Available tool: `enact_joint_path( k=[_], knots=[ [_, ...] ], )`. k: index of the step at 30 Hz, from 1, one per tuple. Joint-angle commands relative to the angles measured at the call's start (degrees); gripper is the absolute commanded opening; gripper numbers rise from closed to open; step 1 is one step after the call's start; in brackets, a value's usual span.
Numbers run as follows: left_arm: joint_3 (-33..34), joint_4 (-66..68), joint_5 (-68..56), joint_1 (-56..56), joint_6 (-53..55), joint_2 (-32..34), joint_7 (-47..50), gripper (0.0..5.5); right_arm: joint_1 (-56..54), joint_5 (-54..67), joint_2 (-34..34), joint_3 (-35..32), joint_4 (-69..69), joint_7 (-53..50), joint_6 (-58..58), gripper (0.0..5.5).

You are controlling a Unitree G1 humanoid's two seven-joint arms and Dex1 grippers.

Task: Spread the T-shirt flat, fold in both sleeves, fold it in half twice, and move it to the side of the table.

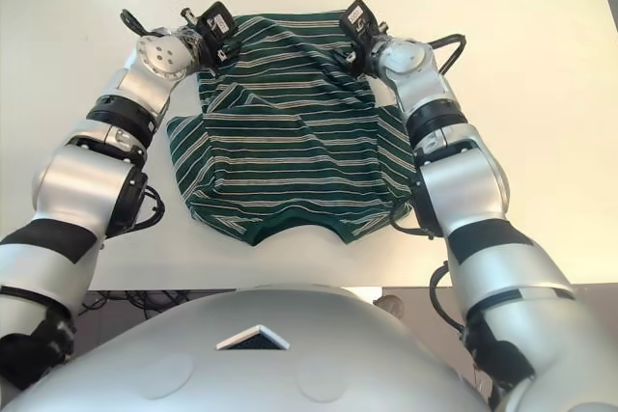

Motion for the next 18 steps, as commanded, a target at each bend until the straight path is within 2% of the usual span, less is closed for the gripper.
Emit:
enact_joint_path(
  k=[1, 9, 12, 15, 17, 18],
  knots=[
    [-0.81, 4.08, 3.44, -2.99, 2.58, -2.49, 2.24, 2.24, 0.68, -5.82, -1.83, 1.85, 4.92, -6.48, 4.19, 2.81],
    [1.54, 5.34, 5.53, -6.84, 0.01, -5.67, 9.93, 2.24, -1.29, -0.34, -0.02, -8.85, 4.54, -5.52, -0.56, 2.81],
    [2.05, 5.7, 6.46, -6.42, 0.71, -5.8, 10.84, 2.24, -2.35, 0.26, 0.72, -11.04, 4.01, -5.98, -3.54, 2.81],
    [6.38, 4.79, 3.25, -8.36, -2.22, -4.52, 14.11, 2.24, -3.18, -0.06, 0.4, -11.95, 2.95, -8.21, -7.73, 2.81],
    [10.68, 2.77, -1.29, -8.17, -6.74, -3.03, 8.59, 2.24, -2.86, 2.07, 0.11, -13.77, 1.0, -5.11, -10.7, 2.81],
    [12.51, 0.68, -4.03, -6.33, -9.63, -1.66, 2.67, 2.24, -2.02, 4.38, 0.29, -15.35, -0.71, -0.62, -11.23, 2.81]
  ],
)
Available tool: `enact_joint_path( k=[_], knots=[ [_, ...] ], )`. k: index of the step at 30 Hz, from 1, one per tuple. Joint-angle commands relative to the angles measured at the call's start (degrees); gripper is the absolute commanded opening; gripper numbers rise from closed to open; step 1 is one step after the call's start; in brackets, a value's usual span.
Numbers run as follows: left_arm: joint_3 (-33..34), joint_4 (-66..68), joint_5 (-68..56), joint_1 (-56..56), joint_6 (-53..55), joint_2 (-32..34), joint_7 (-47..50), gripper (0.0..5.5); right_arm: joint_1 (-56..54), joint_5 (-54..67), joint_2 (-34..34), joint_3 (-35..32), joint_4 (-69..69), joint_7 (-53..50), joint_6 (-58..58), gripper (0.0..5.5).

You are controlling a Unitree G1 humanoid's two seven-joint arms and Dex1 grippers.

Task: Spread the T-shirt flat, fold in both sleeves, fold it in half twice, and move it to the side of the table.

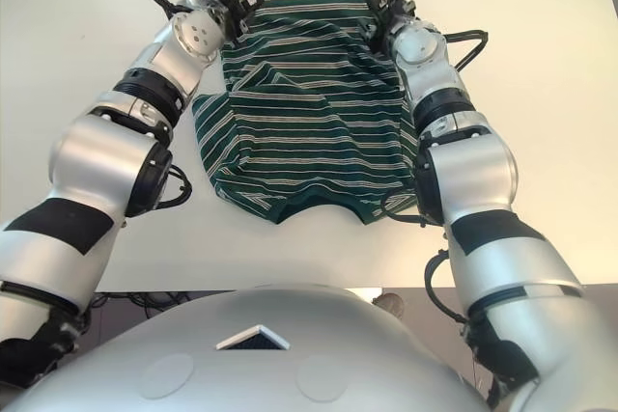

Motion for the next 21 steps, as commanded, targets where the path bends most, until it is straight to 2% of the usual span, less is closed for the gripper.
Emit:
enact_joint_path(
  k=[1, 2, 4, 6, 7, 10, 13, 16, 18, 21],
  knots=[
    [5.53, -7.41, -7.87, 3.94, -9.11, 5.43, -16.61, 2.24, 0.87, 5.87, 0.54, -3.73, -5.4, 11.94, -2.31, 2.81],
    [6.29, -11.77, -10.68, 7.62, -11.11, 7.22, -23.78, 2.24, 2.12, 7.31, 0.68, -4.21, -6.85, 16.12, -1.5, 2.81],
    [6.16, -34.19, -21.77, 20.54, -5.23, 13.14, -43.12, 2.24, 5.41, 9.36, 0.12, -4.87, -9.98, 21.27, 0.39, 2.81],
    [3.71, -58.94, -34.26, 32.51, 9.43, 21.84, -58.58, 2.24, 8.96, 10.14, -1.28, -5.18, -12.15, 22.95, 1.74, 2.81],
    [2.56, -67.6, -38.82, 36.43, 15.61, 25.79, -62.95, 2.24, 10.28, 10.08, -1.99, -5.45, -12.58, 22.7, 2.15, 2.81],
    [1.49, -81.63, -44.99, 42.28, 25.38, 31.85, -67.05, 2.24, 11.12, 8.32, -3.66, -5.16, -12.09, 21.78, 3.49, 2.81],
    [5.14, -90.16, -54.81, 43.39, 36.7, 34.96, -67.37, 2.24, 11.42, 6.68, -5.15, -4.44, -12.9, 21.42, 4.36, 2.81],
    [6.65, -100.14, -64.76, 45.83, 47.05, 40.15, -69.21, 2.24, 13.74, 13.72, -8.27, -10.46, -22.84, 24.87, 8.45, 2.81],
    [5.72, -107.62, -64.49, 51.31, 48.02, 42.92, -68.42, 2.24, 14.48, 15.05, -8.94, -10.94, -26.49, 28.59, 11.66, 2.81],
    [2.59, -112.29, -57.0, 56.81, 44.73, 45.08, -66.55, 2.24, 14.84, 11.87, -7.59, -7.15, -25.69, 29.43, 11.99, 2.81]
  ],
)
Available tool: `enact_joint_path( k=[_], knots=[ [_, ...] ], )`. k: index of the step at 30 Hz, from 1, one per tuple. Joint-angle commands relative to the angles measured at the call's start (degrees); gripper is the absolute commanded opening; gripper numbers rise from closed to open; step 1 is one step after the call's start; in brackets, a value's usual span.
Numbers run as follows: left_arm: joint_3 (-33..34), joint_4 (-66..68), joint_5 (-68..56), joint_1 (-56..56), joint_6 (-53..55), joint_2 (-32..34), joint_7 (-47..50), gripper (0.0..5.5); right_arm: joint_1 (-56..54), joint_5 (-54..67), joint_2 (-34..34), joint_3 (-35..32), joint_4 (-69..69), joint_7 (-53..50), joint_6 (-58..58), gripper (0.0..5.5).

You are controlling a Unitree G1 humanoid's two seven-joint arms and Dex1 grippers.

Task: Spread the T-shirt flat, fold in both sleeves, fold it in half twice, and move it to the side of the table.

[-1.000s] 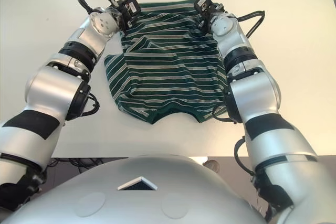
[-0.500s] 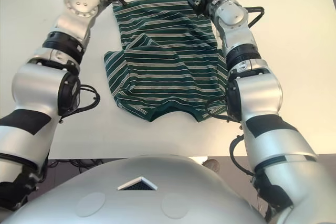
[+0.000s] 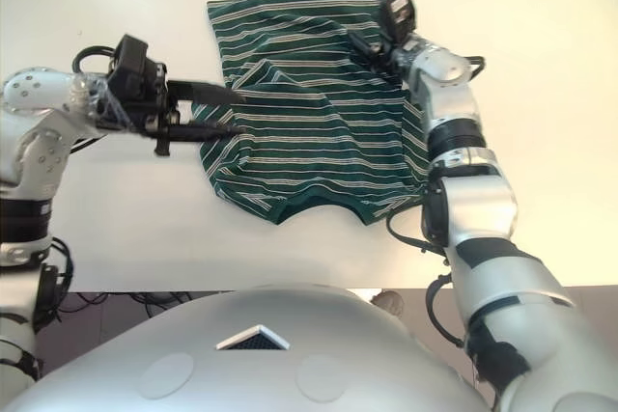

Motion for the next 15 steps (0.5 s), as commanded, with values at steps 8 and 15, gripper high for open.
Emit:
enact_joint_path(
  k=[8, 15],
  knots=[
    [-4.03, -10.19, 11.51, 13.16, -5.87, 2.97, 6.15, 2.24, 5.6, -2.16, 1.5, 5.91, -5.63, 1.01, 3.88, 2.81],
    [-9.01, -6.36, 23.63, 17.07, -15.23, 5.09, 6.2, 2.24, 2.79, -2.48, 1.57, 6.57, -4.38, -0.47, 3.6, 2.81]
  ],
)
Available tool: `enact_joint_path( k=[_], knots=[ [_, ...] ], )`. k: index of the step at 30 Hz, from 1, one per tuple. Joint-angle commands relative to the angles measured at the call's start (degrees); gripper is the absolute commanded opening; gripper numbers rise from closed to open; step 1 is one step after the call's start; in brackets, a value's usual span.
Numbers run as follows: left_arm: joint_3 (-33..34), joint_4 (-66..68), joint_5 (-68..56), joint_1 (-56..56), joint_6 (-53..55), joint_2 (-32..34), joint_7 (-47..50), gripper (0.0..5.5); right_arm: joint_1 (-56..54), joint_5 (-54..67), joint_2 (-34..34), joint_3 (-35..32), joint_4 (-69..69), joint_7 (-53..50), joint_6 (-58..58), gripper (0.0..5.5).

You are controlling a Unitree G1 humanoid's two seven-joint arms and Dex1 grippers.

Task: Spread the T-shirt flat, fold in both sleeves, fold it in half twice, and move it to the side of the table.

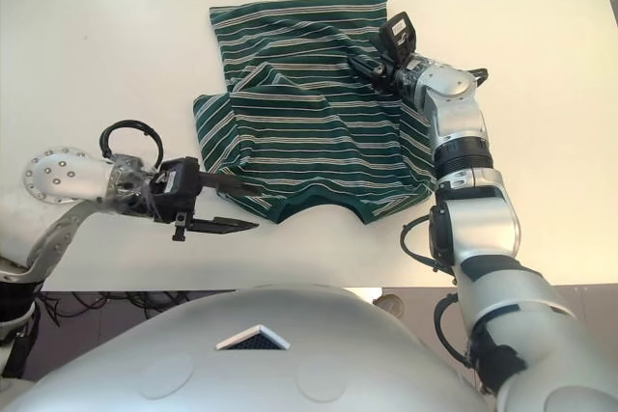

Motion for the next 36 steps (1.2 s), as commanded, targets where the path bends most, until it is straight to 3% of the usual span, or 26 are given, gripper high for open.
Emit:
enact_joint_path(
  k=[1, 5, 10, 14, 18, 20, 24, 31, 36],
  knots=[
    [-3.4, 3.85, 8.3, 2.33, -5.82, 2.04, 0.02, 2.24, -3.25, -0.79, 0.27, 0.45, 0.88, -0.71, -0.05, 2.81],
    [-5.09, 9.13, 14.16, 2.48, -9.06, 0.37, 2.71, 2.24, -2.85, -0.76, 0.84, 0.82, 2.15, -1.0, -1.01, 2.81],
    [-3.93, 8.63, 10.97, 3.33, -8.21, 0.41, 0.64, 2.24, -1.52, -1.76, 0.69, 1.81, 4.27, -1.9, -2.17, 2.81],
    [0.47, 2.85, -3.61, 5.93, -0.62, 4.4, -7.26, 2.24, -1.47, -2.57, 0.47, 1.85, 6.45, -2.48, -3.24, 2.81],
    [6.9, 2.92, -16.14, -2.22, 7.18, -3.21, -0.08, 2.24, -1.19, -2.71, 0.52, 1.68, 7.23, -2.7, -3.91, 2.81],
    [4.19, 4.94, -9.28, -4.59, 4.35, -4.88, 2.78, 2.24, -0.95, -2.64, 0.58, 1.59, 7.18, -2.77, -3.91, 2.81],
    [-4.03, 8.95, 5.65, -1.99, -4.53, -1.28, 1.05, 2.24, -0.94, -2.62, 0.61, 1.62, 6.95, -2.69, -3.64, 2.81],
    [-6.43, 12.82, 14.41, 0.64, -9.55, 1.94, -0.42, 2.24, -3.09, -5.6, 0.84, 3.8, 10.2, -5.75, -4.85, 2.81],
    [-8.62, 11.57, 15.05, 4.04, -10.32, 7.6, -7.28, 2.24, -4.18, -7.98, -0.99, 4.02, 14.4, -12.73, -5.97, 2.81]
  ],
)
